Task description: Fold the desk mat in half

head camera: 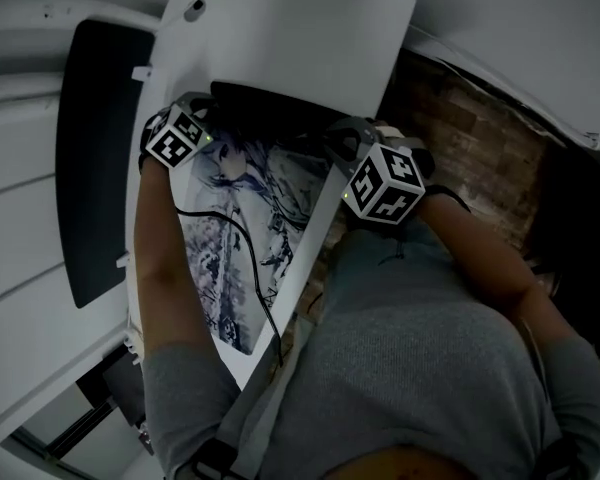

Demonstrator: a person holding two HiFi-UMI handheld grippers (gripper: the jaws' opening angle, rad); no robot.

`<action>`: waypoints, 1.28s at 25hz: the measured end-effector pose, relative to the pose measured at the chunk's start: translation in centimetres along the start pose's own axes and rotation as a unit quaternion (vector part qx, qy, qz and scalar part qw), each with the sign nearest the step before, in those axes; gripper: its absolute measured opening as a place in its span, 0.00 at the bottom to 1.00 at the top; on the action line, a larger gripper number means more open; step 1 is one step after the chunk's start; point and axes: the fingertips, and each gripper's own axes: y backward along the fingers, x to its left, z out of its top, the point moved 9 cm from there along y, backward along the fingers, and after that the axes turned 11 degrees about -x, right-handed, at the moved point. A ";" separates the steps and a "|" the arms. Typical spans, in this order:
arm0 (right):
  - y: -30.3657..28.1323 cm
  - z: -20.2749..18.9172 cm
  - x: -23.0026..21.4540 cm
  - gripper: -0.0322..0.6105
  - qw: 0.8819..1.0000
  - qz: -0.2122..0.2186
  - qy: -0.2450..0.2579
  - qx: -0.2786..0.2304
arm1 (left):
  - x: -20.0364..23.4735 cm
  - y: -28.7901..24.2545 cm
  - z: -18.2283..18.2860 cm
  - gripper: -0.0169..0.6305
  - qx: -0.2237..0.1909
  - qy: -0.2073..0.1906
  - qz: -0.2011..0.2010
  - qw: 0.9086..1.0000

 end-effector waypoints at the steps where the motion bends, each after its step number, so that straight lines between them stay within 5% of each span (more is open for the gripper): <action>1: -0.2 -0.1 0.4 0.09 1.000 0.001 -0.003 0.001 | 0.0 0.0 -0.2 0.08 -0.002 0.004 0.002 1.000; 20: -2.8 0.2 9.5 0.09 0.997 -0.064 -0.017 0.036 | -3.7 2.5 -4.7 0.08 -0.022 -0.051 0.009 0.998; 32: -3.5 0.8 15.6 0.09 0.997 -0.070 -0.002 0.045 | -8.5 5.2 -7.6 0.08 -0.024 -0.068 0.021 0.997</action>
